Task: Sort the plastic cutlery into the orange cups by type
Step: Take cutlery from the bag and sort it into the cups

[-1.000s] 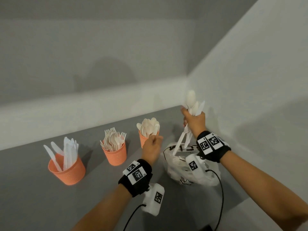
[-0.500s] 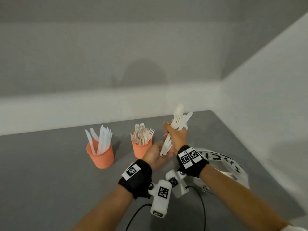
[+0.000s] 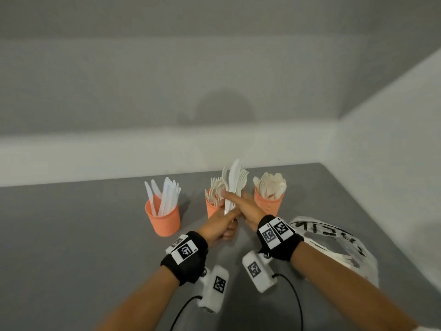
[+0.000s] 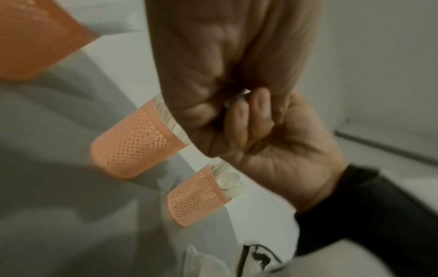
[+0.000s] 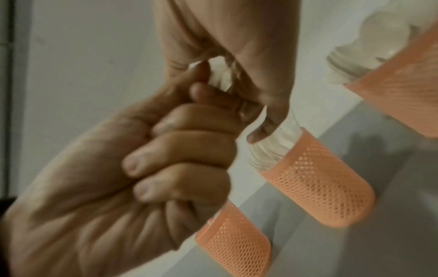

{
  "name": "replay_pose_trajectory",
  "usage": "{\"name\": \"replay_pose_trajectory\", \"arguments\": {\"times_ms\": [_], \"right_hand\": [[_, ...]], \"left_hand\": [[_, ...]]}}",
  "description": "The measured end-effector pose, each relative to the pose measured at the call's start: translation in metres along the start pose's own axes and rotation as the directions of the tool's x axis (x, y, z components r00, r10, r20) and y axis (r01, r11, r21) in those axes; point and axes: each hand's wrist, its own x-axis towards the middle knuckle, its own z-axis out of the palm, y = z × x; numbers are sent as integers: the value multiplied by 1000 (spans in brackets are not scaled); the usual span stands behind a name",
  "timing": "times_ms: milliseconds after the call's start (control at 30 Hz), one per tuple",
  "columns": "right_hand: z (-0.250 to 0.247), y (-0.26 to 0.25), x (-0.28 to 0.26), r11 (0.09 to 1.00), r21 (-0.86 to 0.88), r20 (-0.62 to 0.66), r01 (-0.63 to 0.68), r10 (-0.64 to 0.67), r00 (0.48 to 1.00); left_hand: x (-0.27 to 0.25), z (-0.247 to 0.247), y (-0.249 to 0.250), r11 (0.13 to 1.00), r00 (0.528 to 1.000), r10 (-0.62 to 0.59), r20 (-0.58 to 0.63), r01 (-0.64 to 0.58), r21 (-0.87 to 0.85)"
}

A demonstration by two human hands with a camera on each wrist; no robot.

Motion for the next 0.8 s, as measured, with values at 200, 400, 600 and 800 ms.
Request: {"name": "replay_pose_trajectory", "arguments": {"times_ms": [200,400,600,800], "right_hand": [[5,6,-2,975,118,149,-190,171,974],[2,19,9,975,222,-201,-35,80,976],[4,30,4,998,36,-66,-60,62,996],[19,30,-3,995,-89,29,-40,43,999]], "left_hand": [[-5,-8,-2,974,979,-161,124,178,-141],[-12,-28,-1,949,989,-85,-121,117,293],[-2,-43,8,977,906,186,-381,-129,169],[8,-44,7,987,873,157,-462,-122,105]]}}
